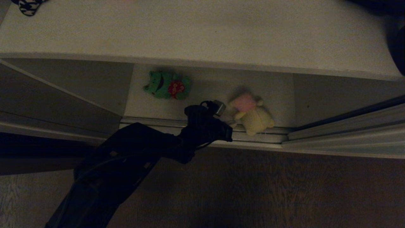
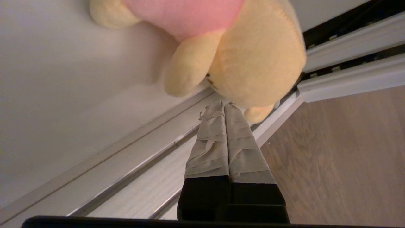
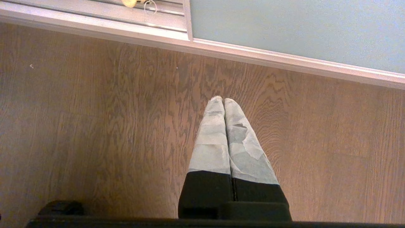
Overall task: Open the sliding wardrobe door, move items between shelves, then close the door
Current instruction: Place the pink doll on the higher shelf
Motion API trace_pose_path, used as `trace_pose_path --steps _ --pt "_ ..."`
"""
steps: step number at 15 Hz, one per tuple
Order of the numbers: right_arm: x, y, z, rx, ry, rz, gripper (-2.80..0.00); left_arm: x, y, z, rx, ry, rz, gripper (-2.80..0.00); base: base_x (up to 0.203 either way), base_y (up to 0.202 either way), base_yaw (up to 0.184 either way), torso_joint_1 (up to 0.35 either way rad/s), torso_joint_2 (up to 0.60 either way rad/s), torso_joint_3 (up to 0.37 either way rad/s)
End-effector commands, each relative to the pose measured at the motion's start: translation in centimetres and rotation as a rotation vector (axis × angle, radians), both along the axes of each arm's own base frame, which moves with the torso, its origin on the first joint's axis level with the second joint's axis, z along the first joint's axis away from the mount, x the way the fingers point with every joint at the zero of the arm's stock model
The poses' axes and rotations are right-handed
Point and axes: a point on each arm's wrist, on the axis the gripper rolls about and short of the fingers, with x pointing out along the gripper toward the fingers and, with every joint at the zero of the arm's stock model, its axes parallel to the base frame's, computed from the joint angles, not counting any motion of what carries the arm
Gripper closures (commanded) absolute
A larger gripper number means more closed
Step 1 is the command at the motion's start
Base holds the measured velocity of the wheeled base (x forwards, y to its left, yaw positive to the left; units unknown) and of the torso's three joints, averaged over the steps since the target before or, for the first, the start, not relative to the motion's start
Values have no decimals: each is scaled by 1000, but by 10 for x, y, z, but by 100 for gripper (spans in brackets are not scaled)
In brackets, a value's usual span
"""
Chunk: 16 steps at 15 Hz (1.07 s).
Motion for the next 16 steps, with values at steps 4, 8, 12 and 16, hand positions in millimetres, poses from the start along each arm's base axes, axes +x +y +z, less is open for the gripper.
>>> trace_pose_path --steps 4,8,12,16 --pt "0 0 0 -1 1 2 0 -1 0 7 25 -41 1 0 0 0 0 0 0 0" --pt "0 0 0 -1 1 2 0 0 -1 -2 121 -89 61 -168 0 0 0 0 0 0" --pt "0 0 0 -1 0 2 0 0 -2 -1 121 -78 48 -280 0 0 0 0 0 0" --pt "0 0 0 -1 0 2 0 -4 -6 5 87 -78 41 -280 0 0 0 0 0 0"
